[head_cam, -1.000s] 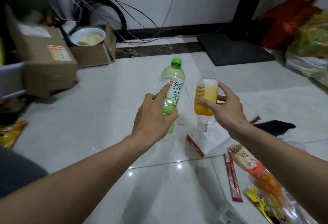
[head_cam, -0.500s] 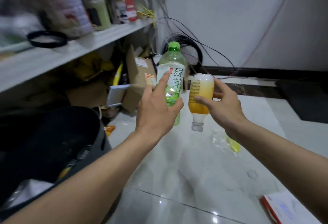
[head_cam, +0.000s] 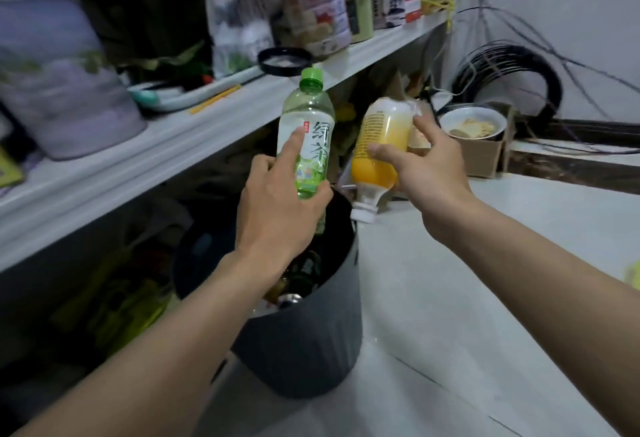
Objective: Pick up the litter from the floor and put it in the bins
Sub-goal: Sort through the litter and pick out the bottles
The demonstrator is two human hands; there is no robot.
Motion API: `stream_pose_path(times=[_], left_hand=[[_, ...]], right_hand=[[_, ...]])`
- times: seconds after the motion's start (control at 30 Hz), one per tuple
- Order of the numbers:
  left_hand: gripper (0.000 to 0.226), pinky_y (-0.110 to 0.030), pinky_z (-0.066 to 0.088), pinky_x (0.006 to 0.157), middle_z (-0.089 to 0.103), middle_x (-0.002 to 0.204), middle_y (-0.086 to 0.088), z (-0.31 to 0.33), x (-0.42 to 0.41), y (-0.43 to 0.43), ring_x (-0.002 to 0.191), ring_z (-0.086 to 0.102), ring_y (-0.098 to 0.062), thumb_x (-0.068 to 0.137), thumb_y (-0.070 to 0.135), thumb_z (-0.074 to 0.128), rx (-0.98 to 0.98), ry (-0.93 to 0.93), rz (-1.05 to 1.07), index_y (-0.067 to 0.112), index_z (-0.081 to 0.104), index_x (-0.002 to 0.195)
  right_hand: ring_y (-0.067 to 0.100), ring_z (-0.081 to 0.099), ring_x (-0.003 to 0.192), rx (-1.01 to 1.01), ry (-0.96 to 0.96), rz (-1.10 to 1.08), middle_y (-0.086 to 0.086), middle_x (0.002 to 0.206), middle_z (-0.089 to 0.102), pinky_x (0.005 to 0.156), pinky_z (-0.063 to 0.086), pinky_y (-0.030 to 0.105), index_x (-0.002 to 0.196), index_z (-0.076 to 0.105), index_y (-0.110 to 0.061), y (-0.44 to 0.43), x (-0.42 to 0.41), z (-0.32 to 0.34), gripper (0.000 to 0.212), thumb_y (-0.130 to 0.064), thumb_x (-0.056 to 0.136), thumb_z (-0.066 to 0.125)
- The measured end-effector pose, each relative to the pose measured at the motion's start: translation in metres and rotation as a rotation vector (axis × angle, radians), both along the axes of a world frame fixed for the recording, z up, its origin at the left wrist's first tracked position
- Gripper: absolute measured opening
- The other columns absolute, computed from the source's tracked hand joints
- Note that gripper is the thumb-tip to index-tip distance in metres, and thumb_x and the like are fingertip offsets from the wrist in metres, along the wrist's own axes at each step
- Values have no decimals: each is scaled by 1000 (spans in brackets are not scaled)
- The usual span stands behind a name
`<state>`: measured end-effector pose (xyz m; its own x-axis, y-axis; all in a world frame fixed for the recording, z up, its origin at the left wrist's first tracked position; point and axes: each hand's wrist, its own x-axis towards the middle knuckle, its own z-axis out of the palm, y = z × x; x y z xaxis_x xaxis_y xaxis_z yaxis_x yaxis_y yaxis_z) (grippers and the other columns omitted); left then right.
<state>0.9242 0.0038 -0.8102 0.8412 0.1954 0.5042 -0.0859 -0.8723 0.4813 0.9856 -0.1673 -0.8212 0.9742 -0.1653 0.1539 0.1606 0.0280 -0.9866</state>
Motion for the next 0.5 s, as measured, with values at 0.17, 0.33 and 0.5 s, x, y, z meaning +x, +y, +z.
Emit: stream_pose_path(times=[0.17, 0.33, 0.5], left_hand=[[74, -30, 45, 75, 38, 104, 1, -11, -13, 29, 84, 49, -17, 85, 46, 63, 54, 77, 64, 48, 23, 147], [74, -34, 50, 75, 37, 106, 3, -31, -25, 39, 88, 51, -18, 86, 48, 60, 92, 156, 87, 50, 18, 147], [70, -37, 53, 77, 39, 111, 1, -44, -32, 48, 91, 53, -19, 88, 51, 56, 121, 213, 116, 47, 18, 148]], right_hand=[[22, 61, 103, -19, 54, 24, -6, 115, 57, 81, 57, 47, 141, 40, -39, 28, -5, -9, 85, -39, 68, 83], [23, 59, 108, -10, 60, 50, 0, 126, 53, 87, 55, 46, 143, 37, -37, 40, -11, -16, 85, -37, 71, 82], [23, 57, 113, -45, 57, 72, 2, 133, 52, 89, 54, 46, 145, 36, -36, 47, -15, -22, 87, -40, 71, 81]])
